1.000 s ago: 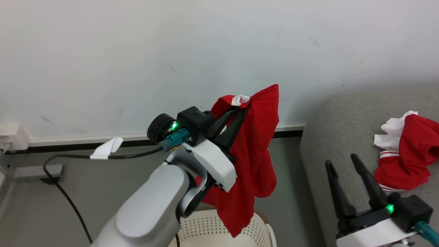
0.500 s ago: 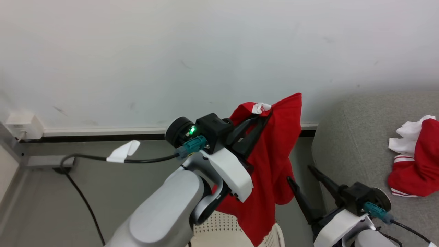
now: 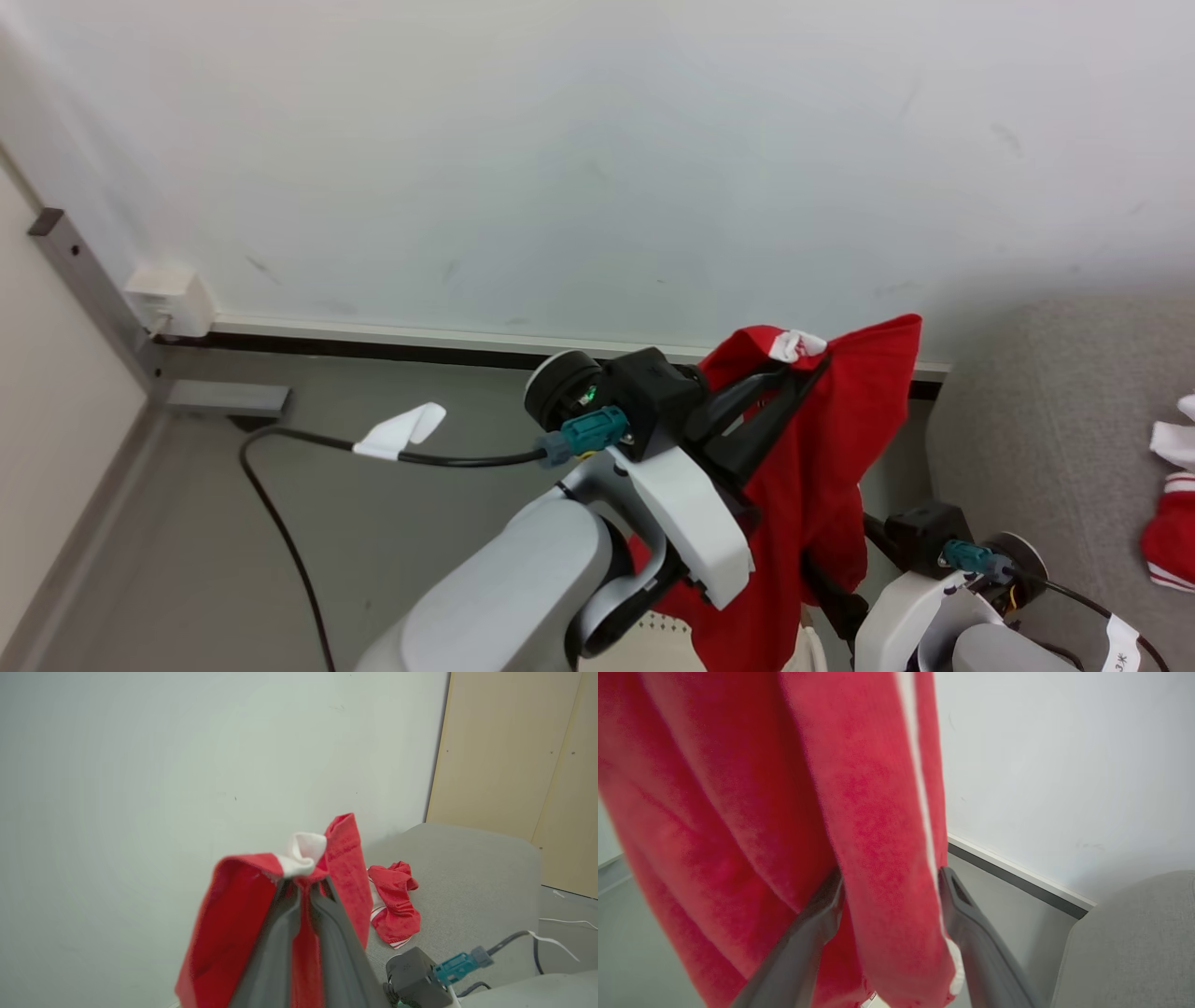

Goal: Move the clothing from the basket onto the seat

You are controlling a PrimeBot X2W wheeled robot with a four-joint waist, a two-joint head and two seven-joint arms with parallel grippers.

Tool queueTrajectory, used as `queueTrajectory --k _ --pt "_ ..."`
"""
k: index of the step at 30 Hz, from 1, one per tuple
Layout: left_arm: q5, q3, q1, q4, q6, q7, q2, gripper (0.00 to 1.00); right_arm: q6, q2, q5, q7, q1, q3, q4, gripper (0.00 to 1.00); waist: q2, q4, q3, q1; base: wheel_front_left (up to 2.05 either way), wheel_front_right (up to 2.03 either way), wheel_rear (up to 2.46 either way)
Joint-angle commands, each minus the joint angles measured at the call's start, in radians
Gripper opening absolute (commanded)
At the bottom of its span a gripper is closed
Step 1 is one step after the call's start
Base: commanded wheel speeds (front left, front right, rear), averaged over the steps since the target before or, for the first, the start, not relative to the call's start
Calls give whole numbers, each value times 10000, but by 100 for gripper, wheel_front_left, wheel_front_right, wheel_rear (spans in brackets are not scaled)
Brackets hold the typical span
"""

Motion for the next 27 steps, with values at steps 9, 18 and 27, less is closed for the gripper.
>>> queueTrajectory --k 9,18,27 --pt "-167 -180 216 -98 36 114 45 0 -24 165 1145 -183 -407 818 694 0 0 543 -215 -1 0 0 0" --pt "-201 -130 305 -62 170 123 220 0 -24 64 1075 -202 -357 154 251 0 0 464 -225 -1 0 0 0" --pt "-451 43 771 59 366 -26 570 0 -23 -33 805 -203 153 -1446 -640 0 0 72 -156 -1 0 0 0"
